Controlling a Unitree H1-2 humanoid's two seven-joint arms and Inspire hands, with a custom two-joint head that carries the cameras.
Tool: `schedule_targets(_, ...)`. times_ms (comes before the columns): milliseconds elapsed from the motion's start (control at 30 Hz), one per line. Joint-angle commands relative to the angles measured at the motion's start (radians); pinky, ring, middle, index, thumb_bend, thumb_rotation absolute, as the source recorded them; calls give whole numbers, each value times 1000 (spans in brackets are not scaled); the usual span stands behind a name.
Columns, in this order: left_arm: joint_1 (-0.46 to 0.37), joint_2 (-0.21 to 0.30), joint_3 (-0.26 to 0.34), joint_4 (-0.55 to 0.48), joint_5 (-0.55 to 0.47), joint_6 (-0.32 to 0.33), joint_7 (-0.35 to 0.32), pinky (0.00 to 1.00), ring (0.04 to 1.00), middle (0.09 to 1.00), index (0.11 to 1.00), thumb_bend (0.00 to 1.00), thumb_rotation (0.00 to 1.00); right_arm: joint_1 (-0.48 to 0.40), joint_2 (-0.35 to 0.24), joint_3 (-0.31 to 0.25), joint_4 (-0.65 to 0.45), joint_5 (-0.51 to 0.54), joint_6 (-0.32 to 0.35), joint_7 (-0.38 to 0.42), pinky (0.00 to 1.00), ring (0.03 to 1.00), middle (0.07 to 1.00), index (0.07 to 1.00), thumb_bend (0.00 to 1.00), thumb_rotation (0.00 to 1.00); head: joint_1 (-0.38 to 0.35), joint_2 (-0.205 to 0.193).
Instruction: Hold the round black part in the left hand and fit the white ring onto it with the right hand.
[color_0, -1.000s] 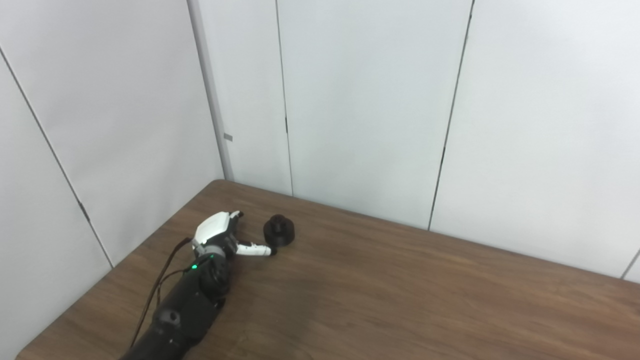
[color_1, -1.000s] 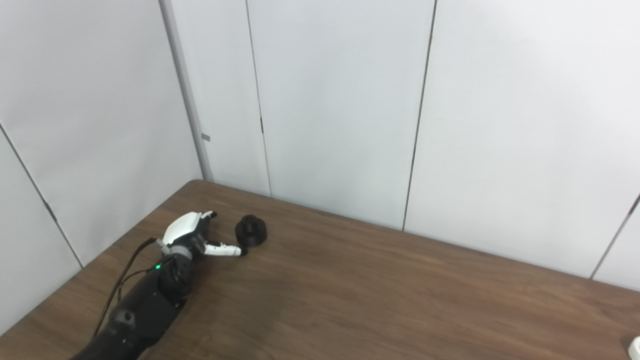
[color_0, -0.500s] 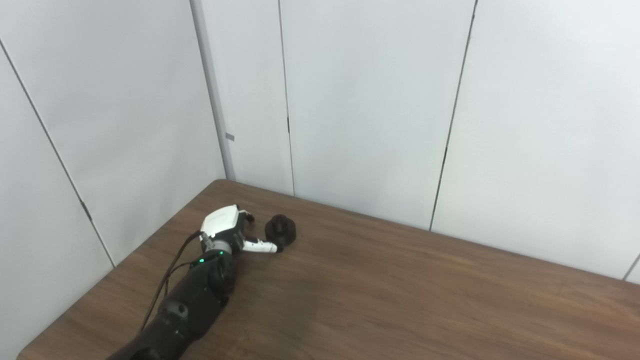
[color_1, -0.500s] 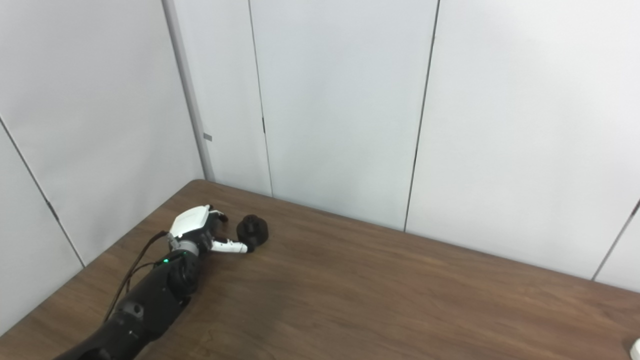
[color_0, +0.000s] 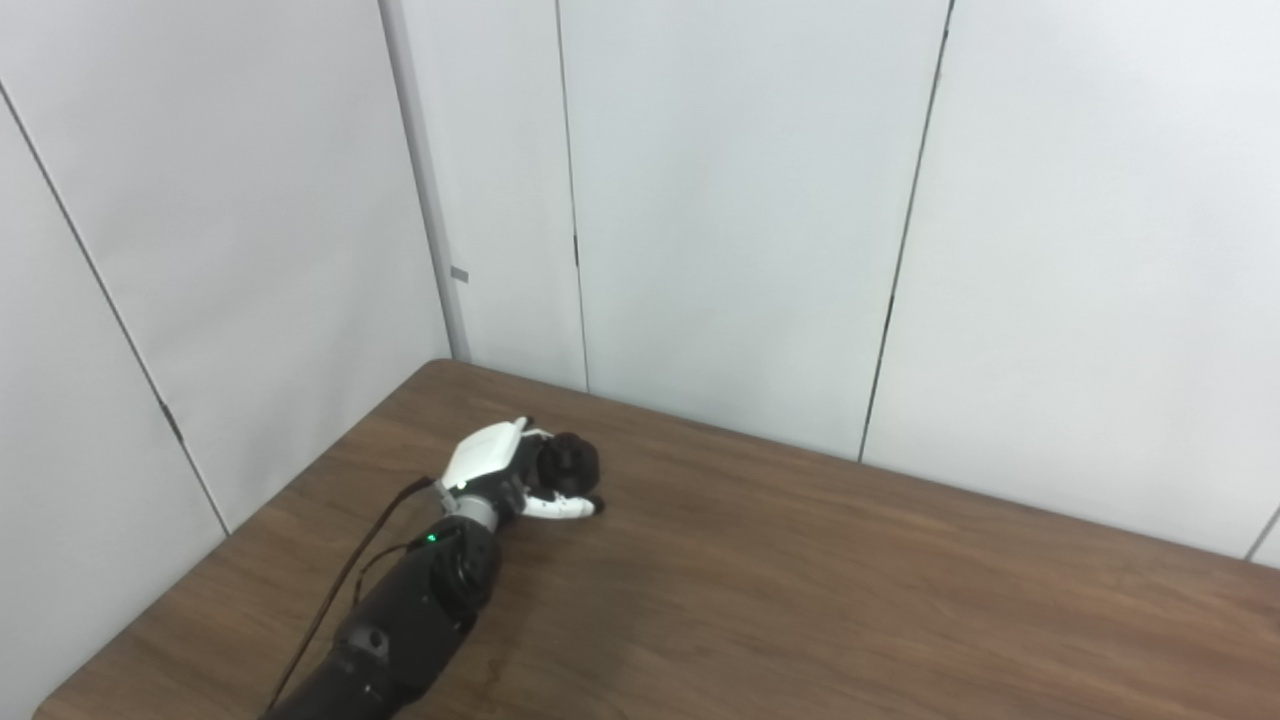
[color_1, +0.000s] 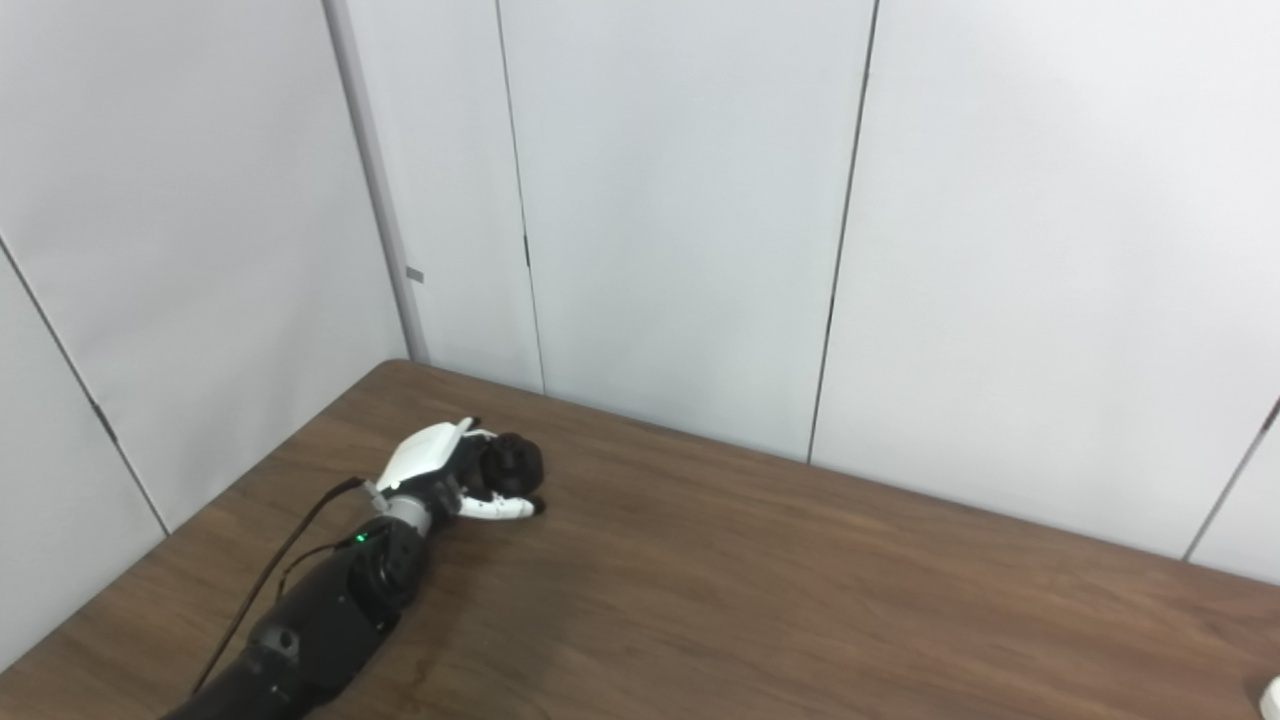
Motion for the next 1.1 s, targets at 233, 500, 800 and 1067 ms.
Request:
schedule_targets(233,5,-20,-18,-32,6,-17,-18,1000,1000,1000,858,1000,388,18,-24,-17,-17,7,45,7,859,971,1000,948,512,188,-4,8)
schedule_targets(500,13,-8,-24,-8,27,-39,12,1000,1000,1000,735,1000,281,21,-22,-18,-23,14,56,8,862,989,1000,960,526,205,-5,11)
schedule_targets(800,30,-8,-26,43,47,-125,124,1000,1000,949,492,568,48,22,-21,-19,-38,16,71,9,844,987,1000,967,528,231,-9,16)
schedule_targets(1067,51,20,-42,8,66,-82,59,1000,1000,973,492,523,59,29,-25,-23,-49,32,83,15,835,994,1000,966,534,191,-8,27)
